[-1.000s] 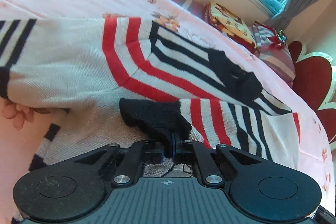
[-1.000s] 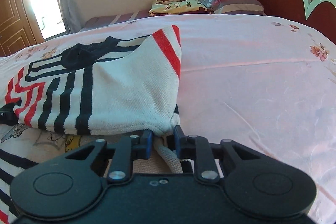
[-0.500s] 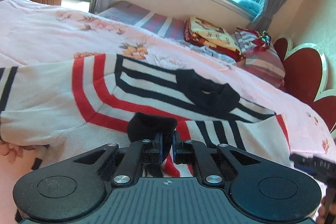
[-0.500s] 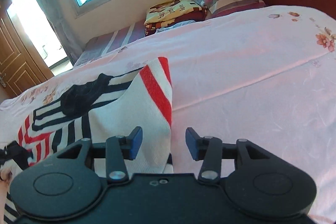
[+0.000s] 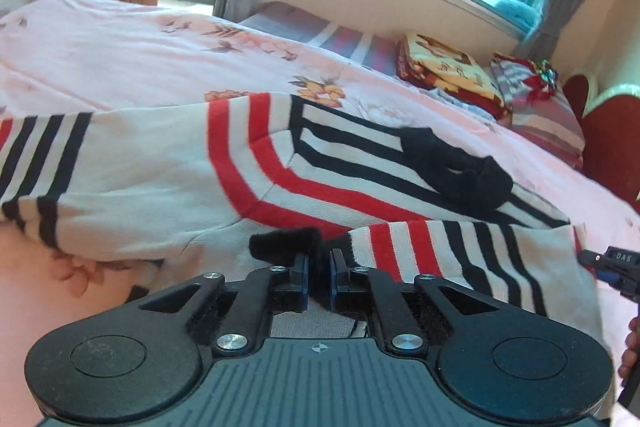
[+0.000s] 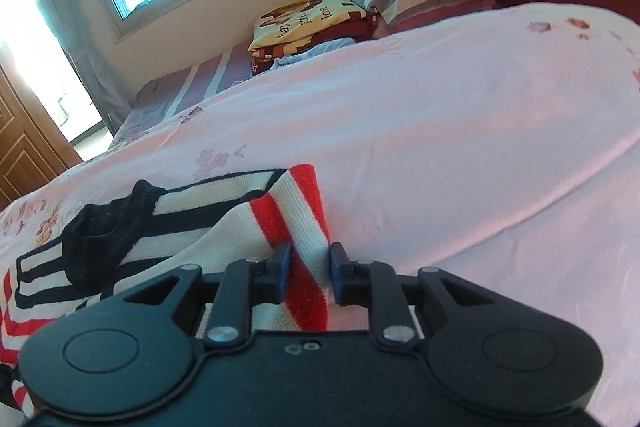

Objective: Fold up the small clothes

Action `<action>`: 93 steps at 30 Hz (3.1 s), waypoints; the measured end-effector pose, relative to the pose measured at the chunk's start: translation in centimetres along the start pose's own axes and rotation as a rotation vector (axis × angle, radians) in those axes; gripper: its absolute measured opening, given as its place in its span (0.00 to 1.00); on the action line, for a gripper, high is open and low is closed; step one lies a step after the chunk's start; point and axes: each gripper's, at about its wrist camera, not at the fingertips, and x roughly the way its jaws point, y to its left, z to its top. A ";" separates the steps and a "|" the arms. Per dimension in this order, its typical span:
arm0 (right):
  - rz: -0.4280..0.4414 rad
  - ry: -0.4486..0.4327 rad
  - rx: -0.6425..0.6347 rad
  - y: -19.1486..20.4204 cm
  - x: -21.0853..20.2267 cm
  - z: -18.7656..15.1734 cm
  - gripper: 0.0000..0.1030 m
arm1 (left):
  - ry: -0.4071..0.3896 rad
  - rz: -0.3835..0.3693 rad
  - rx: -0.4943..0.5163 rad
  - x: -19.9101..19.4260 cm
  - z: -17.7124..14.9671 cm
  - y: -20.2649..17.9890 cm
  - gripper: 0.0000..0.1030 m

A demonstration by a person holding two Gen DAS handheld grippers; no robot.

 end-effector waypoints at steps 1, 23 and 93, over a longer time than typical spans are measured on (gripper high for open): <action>-0.011 -0.019 -0.004 0.1 -0.5 0.1 0.36 | -0.008 -0.010 0.001 -0.5 0.0 -0.1 0.08; 0.118 0.011 -0.209 6.5 -3.6 -4.1 0.37 | 0.060 -0.095 0.063 0.4 -0.5 -3.3 0.08; 0.132 0.049 0.022 10.1 -11.2 -9.9 0.53 | 0.108 -0.429 0.236 0.0 3.2 -6.2 0.18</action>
